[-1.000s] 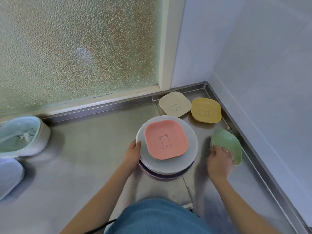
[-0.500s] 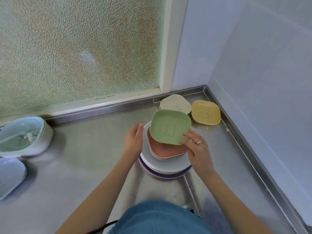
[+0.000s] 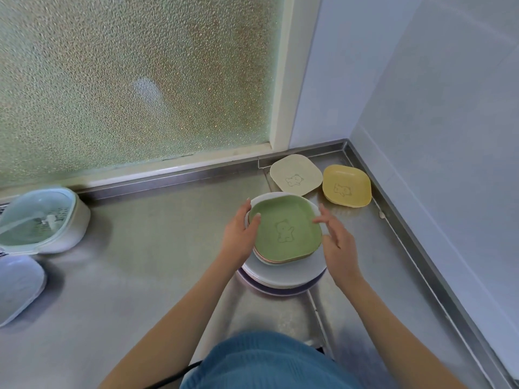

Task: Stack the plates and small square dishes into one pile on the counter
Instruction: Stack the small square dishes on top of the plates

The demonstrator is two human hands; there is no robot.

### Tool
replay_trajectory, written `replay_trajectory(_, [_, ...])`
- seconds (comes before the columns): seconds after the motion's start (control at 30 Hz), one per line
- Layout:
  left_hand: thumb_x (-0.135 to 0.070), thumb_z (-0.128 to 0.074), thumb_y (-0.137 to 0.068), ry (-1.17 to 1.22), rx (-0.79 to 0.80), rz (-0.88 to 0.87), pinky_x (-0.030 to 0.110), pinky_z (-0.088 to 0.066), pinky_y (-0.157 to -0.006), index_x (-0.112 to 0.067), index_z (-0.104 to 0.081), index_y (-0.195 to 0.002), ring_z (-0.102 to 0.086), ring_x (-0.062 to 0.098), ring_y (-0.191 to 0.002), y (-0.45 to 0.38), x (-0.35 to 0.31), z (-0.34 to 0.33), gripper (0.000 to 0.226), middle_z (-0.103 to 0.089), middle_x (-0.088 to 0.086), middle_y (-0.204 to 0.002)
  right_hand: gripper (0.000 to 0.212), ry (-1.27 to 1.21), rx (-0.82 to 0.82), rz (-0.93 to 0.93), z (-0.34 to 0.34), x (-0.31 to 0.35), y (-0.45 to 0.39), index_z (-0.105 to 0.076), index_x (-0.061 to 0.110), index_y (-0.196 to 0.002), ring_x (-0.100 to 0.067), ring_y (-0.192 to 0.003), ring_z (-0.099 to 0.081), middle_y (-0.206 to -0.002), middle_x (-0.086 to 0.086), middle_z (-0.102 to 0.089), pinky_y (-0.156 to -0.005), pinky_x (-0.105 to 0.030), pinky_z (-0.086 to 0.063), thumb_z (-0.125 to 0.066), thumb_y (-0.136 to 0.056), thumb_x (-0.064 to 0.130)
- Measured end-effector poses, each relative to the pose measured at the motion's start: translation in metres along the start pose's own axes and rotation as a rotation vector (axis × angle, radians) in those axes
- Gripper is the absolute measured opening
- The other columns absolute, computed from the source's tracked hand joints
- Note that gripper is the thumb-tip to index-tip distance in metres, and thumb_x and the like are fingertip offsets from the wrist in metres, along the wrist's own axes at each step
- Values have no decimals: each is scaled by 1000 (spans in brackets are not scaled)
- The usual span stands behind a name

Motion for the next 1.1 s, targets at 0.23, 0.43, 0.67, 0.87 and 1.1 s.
replay_trajectory(0.23, [-23,-39,-99,-161,44,-56,27,-30,-106,-30,-24,-148,-41,20,-134,-9,-1,-5,51,-42,-1,-149,45,132,151,-93,-33,1,-28,-31,20,-146,-13,-139,-29,-152,5,-31,-111,-23,-20,-34,-101,17])
replay_trajectory(0.43, [-13,-31,-100,-239,33,-92,22,-30,-105,-26,-34,-145,-44,21,-132,-12,5,-5,47,-44,1,-147,46,174,148,-76,-35,-6,-29,-34,21,-144,-14,-138,-32,-151,4,-34,-110,-22,-20,-36,-99,11])
replay_trajectory(0.67, [-8,-30,-98,-219,-31,-112,22,-35,-101,-24,-38,-143,-50,19,-122,-11,5,-7,48,-51,2,-140,45,164,164,-27,-38,-9,-35,-37,22,-144,-10,-136,-33,-149,6,-37,-110,-20,-21,-39,-99,16])
replay_trajectory(0.87, [-21,-36,-101,-79,-73,-31,19,-34,-97,-19,-48,-137,-50,9,-118,-22,-1,5,38,-56,-2,-134,36,-23,-139,-195,-10,-31,-64,-49,20,-133,-16,-117,-53,-134,2,-55,-99,-30,-42,-40,-98,17])
replay_trajectory(1.1, [-24,-40,-99,-42,-67,72,18,-32,-97,-20,-54,-132,-49,15,-126,-54,-5,4,36,-57,-1,-132,53,523,96,-355,10,-109,-141,-41,22,-139,-34,-126,-43,-145,-12,-39,-98,-44,-40,-42,-89,3])
Point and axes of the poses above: each hand's wrist, its own y-axis away from the middle knuckle, its own z-axis out of the back of the hand, x = y × z, the point moved 4 cm from there along -y, towards the middle knuckle
